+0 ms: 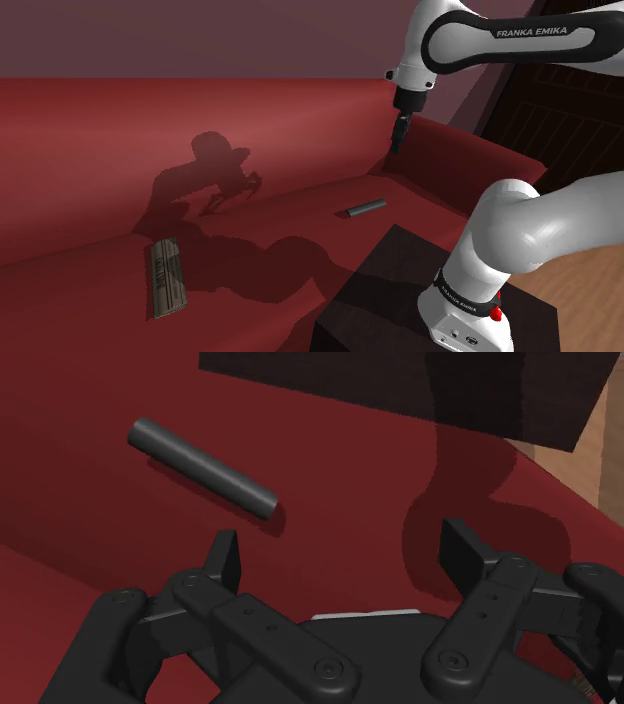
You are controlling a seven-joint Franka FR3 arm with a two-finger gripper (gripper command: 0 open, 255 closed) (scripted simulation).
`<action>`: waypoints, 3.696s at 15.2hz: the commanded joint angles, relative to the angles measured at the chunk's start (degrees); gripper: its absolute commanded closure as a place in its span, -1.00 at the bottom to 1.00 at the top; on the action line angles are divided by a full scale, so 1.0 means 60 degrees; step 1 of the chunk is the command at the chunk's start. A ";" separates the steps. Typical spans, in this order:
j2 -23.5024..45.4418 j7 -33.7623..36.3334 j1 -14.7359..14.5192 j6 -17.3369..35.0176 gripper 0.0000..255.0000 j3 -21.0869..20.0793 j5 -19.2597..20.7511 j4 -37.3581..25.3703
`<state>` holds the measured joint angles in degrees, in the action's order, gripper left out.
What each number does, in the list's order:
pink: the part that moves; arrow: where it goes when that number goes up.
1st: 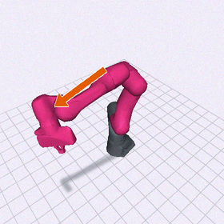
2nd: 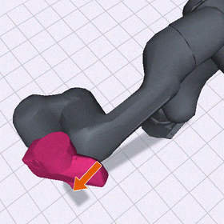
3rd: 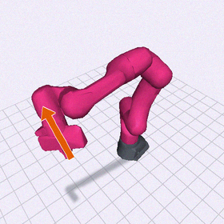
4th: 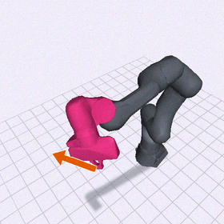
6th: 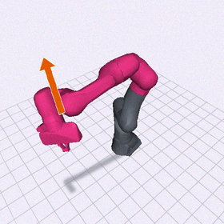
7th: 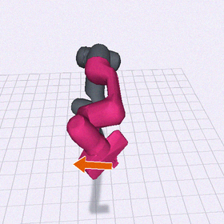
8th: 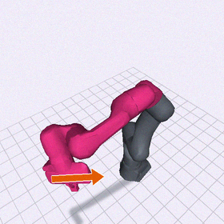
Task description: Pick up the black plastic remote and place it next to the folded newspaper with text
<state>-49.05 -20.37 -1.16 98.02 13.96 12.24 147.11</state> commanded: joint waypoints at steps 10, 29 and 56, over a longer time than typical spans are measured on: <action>0.2048 -0.4648 -0.0634 0.3295 -1.00 0.3230 0.1629 0.1106; 1.0523 -1.5473 -0.3057 0.8171 -1.00 0.6058 -0.5365 -0.0404; 1.0030 -1.4973 -0.3444 0.7970 1.00 0.6562 -0.4653 -0.0310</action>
<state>12.31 -111.62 -20.80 146.48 52.13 -17.52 145.17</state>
